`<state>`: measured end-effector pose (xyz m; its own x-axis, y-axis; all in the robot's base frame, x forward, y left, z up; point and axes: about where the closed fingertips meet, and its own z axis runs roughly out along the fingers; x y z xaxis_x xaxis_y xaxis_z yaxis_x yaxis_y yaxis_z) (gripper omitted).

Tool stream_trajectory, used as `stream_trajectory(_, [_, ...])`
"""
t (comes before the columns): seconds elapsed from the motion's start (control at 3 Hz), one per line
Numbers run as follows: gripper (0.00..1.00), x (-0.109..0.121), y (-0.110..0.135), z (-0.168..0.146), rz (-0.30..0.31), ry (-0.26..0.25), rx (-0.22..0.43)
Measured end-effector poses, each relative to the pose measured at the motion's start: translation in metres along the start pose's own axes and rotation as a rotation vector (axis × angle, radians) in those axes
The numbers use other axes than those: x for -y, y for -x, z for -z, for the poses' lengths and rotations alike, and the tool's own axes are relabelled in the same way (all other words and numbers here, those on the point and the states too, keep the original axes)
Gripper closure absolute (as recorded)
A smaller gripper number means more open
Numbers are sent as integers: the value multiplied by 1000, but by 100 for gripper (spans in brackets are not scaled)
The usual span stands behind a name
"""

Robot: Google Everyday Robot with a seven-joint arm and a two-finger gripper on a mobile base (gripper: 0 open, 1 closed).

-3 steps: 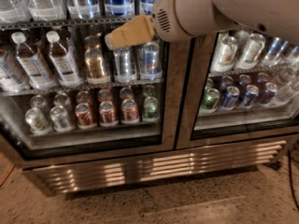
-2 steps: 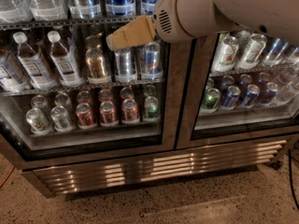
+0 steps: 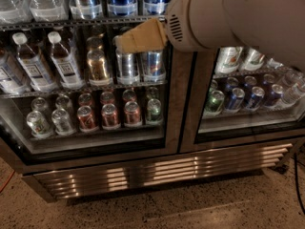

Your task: Open right fridge door

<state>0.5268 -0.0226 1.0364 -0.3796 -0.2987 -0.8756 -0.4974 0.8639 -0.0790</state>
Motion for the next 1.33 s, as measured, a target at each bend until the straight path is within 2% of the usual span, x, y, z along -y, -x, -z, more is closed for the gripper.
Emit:
stream_trajectory(0.33, [0,9,-20,38,-45,-139,-11])
stream_trajectory(0.67, [0,2,-11,45,-62,-148,6])
stream_trajectory(1.0, [0,1,-7,47,-55,-149,14])
stream_trajectory(1.33, [0,2,-5,32,-59,-164,42])
